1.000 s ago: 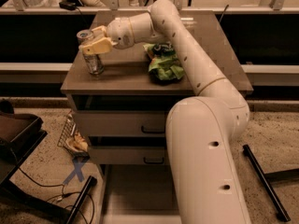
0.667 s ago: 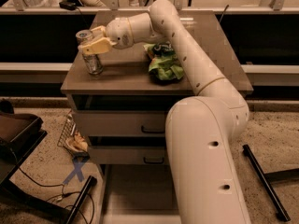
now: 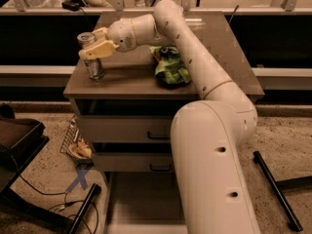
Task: Pick redbull can from bottom drawer and place on counter
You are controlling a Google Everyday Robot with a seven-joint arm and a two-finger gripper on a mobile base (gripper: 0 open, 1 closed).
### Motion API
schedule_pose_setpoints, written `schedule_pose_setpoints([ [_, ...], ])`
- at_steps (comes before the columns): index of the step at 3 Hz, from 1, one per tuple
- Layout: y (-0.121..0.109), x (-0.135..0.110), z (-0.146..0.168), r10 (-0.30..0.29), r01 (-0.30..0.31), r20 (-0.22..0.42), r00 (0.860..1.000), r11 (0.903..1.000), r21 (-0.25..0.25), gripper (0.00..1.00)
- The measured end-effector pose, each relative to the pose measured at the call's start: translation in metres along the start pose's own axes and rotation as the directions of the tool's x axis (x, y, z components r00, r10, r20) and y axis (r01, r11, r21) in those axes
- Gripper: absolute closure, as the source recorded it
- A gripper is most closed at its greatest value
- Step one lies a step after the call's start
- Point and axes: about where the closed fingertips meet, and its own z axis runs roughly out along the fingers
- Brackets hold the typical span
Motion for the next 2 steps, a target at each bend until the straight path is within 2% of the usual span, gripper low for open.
schedule_pose_setpoints([
  [1,0.0001,0.0,0.0039,0.001,-0.001,0.001,1.0,1.0,-0.005,0.0],
  [2,0.0001,0.0,0.0041,0.001,-0.001,0.001,1.0,1.0,-0.005,0.0],
])
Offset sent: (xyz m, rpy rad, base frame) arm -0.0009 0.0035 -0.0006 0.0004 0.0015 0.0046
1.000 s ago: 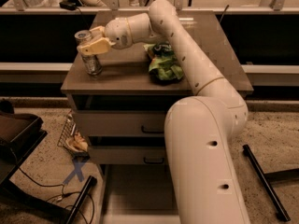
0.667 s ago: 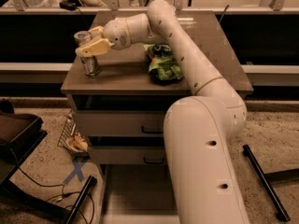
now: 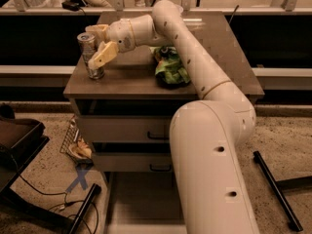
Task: Pick redbull can from bottom drawer and place on counter
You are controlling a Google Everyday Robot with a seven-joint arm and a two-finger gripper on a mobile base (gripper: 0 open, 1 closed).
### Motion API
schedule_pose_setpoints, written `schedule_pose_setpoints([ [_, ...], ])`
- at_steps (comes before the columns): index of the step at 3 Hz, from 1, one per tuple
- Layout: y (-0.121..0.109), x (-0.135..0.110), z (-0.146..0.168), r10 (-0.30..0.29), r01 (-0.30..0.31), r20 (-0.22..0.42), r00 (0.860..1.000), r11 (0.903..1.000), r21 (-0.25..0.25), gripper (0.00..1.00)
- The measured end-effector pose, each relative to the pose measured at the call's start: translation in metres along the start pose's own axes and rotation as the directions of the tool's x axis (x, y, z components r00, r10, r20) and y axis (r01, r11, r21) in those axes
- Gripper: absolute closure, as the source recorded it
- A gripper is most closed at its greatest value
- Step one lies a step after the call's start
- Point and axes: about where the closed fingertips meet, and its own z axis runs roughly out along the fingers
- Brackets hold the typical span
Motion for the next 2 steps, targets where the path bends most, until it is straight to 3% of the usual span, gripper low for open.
schedule_pose_setpoints([
  [1,-0.002,-0.009,0.006,0.018,-0.018,-0.024,1.0,0.9998,0.0,0.0],
  [2,-0.008,-0.026,-0.022,0.076,-0.066,-0.086,0.993,0.9923,0.105,0.0],
])
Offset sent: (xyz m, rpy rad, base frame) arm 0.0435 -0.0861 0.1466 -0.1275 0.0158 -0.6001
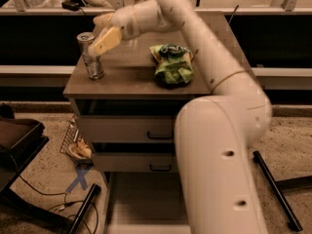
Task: Pick redbull can from bottom drawer and place on counter
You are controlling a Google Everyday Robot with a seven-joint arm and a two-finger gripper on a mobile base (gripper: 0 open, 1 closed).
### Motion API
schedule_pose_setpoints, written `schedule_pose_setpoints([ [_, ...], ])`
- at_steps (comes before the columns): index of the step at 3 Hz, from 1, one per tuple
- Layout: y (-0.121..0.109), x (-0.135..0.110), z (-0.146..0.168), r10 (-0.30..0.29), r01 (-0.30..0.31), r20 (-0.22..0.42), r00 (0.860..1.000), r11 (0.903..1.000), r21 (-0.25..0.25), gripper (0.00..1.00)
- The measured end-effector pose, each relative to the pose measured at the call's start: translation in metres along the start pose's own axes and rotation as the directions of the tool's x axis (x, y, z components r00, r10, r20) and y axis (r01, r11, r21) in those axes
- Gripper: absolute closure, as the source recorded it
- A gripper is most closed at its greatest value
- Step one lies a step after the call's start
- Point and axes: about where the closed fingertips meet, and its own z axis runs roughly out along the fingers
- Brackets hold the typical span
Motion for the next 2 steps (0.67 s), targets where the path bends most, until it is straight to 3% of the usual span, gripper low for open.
schedule_pose_setpoints([
  [1,0.005,-0.048,-0.065,0.017,-0.009,-0.032,0.999,0.9739,0.227,0.0],
  [2,0.036,-0.094,-0.125,-0.026,0.037,-0.033,0.999,0.9098,0.413,0.0],
])
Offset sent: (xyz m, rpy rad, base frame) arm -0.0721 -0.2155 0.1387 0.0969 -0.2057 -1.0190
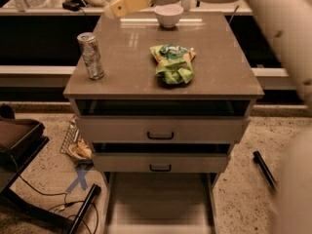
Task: Pick redbull can from bottom drawer and place on counter
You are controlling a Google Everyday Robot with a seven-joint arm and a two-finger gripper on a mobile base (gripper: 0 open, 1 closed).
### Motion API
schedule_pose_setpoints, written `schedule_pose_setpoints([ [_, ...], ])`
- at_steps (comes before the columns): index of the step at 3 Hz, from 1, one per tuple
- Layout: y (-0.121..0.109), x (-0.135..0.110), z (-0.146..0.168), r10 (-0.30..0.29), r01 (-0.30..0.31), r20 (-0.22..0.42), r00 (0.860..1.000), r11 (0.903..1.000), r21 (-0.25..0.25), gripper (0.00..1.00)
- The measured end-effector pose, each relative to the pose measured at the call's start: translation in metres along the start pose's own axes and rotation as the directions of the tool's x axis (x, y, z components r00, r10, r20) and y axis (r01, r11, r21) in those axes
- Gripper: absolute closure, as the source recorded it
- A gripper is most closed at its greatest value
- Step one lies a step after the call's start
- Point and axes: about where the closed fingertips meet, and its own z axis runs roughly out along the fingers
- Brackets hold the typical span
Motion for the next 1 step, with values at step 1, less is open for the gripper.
schedule_pose_setpoints([
  [1,0.0521,-0.0743,-0.0532,-0.119,0.107,0.088,0.989,0.9855,0.132,0.0],
])
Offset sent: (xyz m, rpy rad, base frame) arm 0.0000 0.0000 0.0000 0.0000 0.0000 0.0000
